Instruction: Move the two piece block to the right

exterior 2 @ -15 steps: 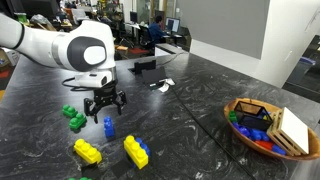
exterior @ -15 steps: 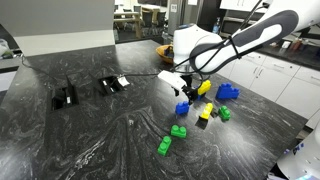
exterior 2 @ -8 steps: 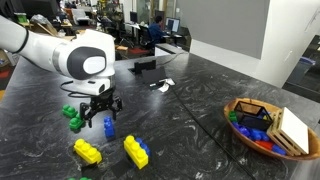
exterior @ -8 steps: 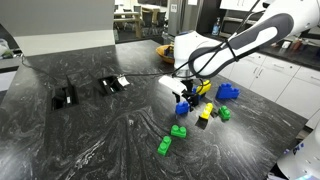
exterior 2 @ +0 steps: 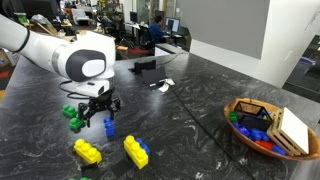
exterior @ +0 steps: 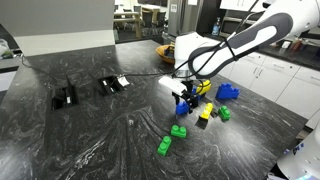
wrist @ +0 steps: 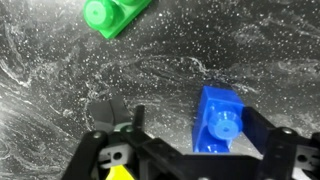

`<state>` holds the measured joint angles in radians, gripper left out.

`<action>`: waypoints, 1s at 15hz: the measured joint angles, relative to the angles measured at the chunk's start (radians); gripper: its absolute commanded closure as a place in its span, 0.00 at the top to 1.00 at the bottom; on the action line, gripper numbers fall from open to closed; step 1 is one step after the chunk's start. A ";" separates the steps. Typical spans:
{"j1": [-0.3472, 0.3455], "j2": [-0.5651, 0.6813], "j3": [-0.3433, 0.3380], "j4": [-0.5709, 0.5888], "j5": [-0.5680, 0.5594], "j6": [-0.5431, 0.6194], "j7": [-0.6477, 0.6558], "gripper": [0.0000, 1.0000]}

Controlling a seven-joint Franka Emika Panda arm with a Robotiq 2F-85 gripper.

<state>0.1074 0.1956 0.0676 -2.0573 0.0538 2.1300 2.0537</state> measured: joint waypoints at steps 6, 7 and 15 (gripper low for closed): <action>0.000 0.000 0.000 -0.008 0.000 0.001 0.000 0.26; 0.000 0.000 0.000 -0.009 0.000 0.001 -0.001 0.20; 0.002 -0.034 0.006 -0.010 0.001 0.020 -0.080 0.10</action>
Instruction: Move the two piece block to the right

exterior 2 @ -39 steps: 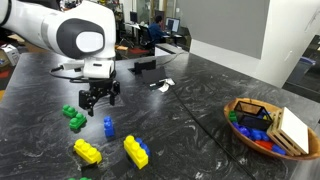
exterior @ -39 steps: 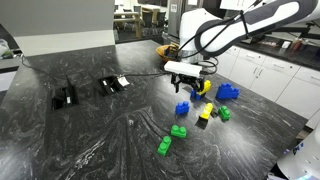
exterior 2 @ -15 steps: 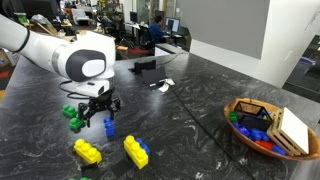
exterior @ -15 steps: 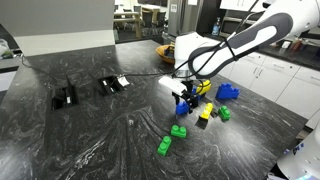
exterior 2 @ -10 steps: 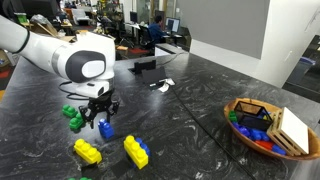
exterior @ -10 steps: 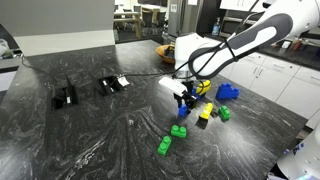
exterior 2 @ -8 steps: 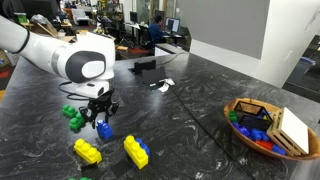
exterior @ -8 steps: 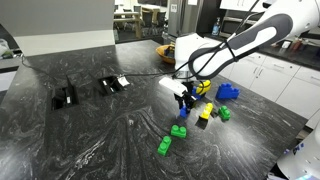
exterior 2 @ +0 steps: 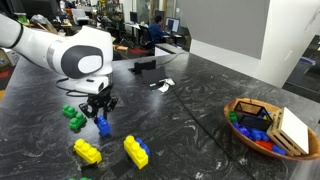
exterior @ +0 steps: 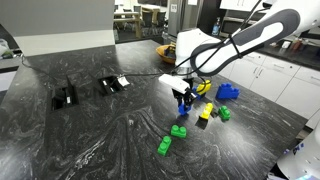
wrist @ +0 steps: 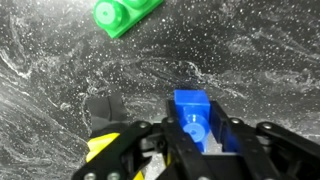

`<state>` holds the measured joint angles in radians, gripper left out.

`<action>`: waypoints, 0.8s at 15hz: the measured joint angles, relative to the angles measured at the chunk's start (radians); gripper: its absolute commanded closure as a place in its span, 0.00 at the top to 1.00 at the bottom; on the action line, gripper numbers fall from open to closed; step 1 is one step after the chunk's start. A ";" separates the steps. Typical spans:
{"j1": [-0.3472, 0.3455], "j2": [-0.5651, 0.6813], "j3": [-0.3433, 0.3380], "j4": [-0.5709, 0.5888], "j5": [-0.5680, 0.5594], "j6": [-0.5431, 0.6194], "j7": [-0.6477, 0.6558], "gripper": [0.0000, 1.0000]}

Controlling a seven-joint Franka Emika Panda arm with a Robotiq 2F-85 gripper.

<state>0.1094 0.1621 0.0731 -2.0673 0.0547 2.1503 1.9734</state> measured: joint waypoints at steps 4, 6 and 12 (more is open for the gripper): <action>0.016 -0.064 0.008 0.000 -0.039 -0.014 -0.145 0.10; 0.020 -0.094 0.018 -0.002 -0.040 -0.047 -0.245 0.10; 0.021 -0.217 0.028 -0.089 -0.036 -0.127 -0.575 0.10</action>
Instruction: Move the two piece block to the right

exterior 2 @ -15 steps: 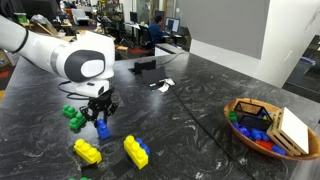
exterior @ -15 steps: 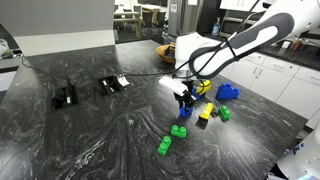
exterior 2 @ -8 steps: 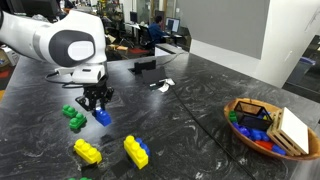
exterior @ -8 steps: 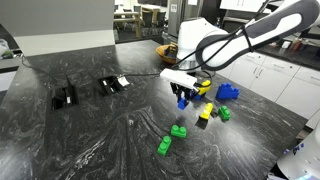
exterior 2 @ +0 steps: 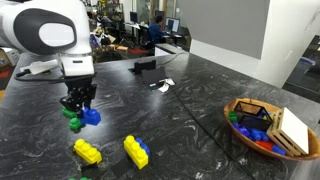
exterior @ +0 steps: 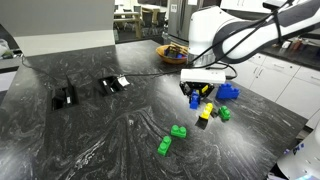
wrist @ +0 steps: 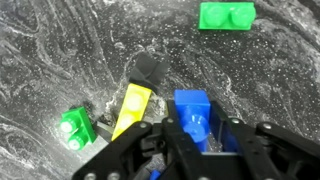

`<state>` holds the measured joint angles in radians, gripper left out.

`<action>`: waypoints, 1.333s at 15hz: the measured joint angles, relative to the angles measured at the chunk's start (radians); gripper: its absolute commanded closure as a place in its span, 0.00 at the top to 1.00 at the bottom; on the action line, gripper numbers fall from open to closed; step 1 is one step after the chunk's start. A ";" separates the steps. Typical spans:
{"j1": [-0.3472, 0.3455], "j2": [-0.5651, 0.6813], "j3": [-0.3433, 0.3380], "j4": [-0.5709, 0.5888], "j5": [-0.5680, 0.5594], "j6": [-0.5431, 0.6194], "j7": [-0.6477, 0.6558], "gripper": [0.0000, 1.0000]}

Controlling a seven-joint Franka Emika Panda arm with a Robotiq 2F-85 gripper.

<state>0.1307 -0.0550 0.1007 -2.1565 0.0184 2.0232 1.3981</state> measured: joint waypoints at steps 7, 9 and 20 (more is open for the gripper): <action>0.003 -0.200 0.014 -0.236 0.005 0.005 -0.382 0.35; 0.002 -0.253 0.014 -0.287 0.007 0.014 -0.475 0.35; 0.008 -0.278 0.049 -0.311 0.003 0.025 -0.583 0.10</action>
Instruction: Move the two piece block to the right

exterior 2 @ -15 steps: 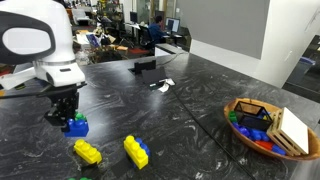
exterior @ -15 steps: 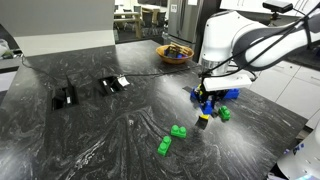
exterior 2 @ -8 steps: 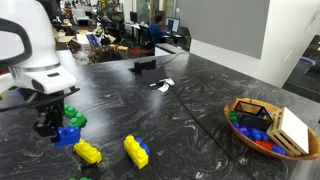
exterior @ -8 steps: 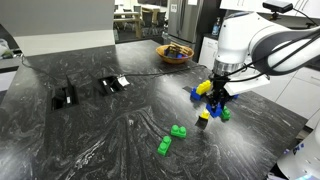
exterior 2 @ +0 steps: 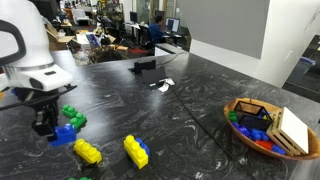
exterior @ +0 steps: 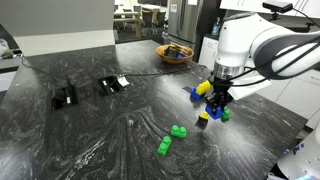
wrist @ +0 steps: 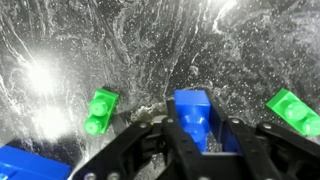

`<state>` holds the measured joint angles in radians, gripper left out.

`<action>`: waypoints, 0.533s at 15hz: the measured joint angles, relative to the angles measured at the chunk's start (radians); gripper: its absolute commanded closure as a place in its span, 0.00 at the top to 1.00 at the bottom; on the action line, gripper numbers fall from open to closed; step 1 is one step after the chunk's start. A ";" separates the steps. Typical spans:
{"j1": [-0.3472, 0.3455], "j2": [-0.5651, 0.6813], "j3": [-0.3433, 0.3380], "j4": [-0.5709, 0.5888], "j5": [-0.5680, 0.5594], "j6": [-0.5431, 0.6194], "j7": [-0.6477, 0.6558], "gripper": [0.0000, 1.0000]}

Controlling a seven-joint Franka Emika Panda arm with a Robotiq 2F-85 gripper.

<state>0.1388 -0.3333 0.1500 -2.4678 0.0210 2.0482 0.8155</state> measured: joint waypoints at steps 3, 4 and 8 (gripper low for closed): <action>0.031 -0.008 0.056 -0.031 -0.001 0.000 -0.089 0.10; 0.043 -0.015 0.070 -0.048 -0.003 0.001 -0.121 0.10; 0.073 -0.046 0.102 -0.139 -0.017 0.028 -0.276 0.10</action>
<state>0.2114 -0.3794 0.2522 -2.6065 0.0038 2.0758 0.5392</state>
